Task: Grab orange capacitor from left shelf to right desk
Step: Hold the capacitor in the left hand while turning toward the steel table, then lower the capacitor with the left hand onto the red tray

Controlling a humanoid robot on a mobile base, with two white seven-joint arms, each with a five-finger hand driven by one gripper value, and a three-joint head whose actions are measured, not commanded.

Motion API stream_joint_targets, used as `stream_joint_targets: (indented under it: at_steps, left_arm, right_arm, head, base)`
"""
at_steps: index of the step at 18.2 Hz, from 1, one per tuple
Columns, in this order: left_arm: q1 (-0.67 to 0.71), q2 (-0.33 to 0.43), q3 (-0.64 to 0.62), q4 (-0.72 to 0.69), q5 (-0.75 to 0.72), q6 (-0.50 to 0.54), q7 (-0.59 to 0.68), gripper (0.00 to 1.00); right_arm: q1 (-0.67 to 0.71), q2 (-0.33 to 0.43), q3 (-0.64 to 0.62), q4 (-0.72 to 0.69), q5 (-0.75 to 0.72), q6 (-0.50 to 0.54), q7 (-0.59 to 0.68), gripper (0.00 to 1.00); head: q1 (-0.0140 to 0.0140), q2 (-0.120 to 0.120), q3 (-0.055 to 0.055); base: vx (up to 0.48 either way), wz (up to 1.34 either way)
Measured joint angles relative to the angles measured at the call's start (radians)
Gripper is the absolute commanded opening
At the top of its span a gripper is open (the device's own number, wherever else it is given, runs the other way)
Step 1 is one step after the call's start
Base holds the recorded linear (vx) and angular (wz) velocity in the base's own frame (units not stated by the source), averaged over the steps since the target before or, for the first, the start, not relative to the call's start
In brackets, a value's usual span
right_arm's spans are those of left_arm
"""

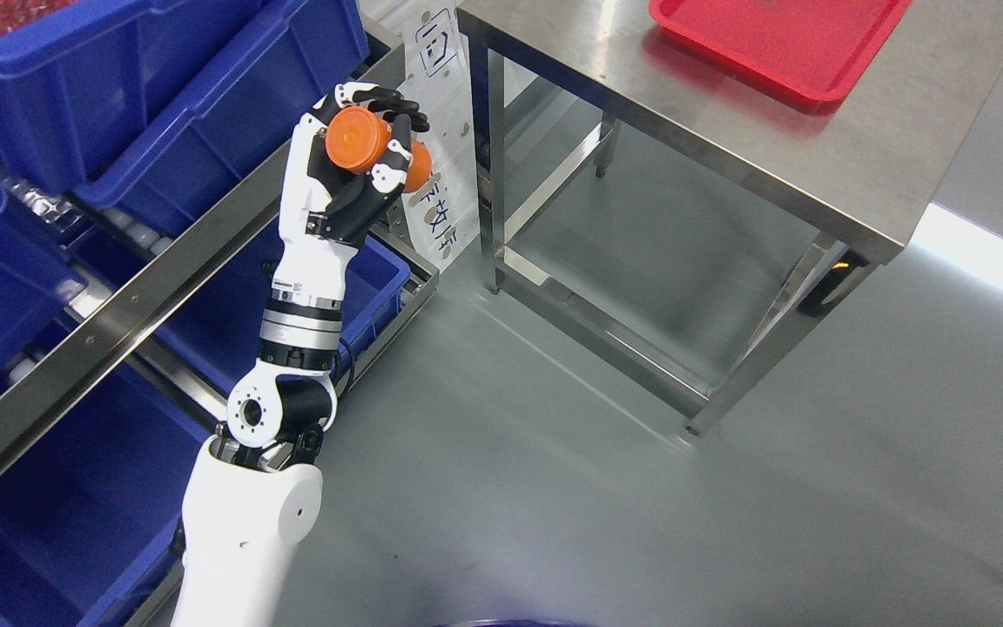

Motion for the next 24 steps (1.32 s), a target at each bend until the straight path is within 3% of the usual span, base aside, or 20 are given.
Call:
stream_joint_targets:
  at_steps: [13, 19, 24]
  left_arm:
    - [-0.127, 0.000, -0.180, 0.001, 0.035, 0.047, -0.022, 0.01]
    - [-0.253, 0.000, -0.251, 0.023, 0.077, 0.124, -0.023, 0.02]
    - [-0.403, 0.000, -0.294, 0.122, 0.092, 0.181, -0.021, 0.03]
  right_arm:
    - [-0.002, 0.000, 0.000, 0.000, 0.000, -0.001, 0.001, 1.00]
    - [-0.003, 0.000, 0.000, 0.000, 0.000, 0.000, 0.006, 1.00]
    - [-0.003, 0.000, 0.000, -0.001, 0.000, 0.001, 0.001, 1.00]
  head:
    - [0.0000, 0.000, 0.000]
    - [0.0000, 0.000, 0.000]
    - [0.0000, 0.000, 0.000]
  base:
    - [0.217, -0.32]
    - [0.128, -0.19]
    - [0.121, -0.06]
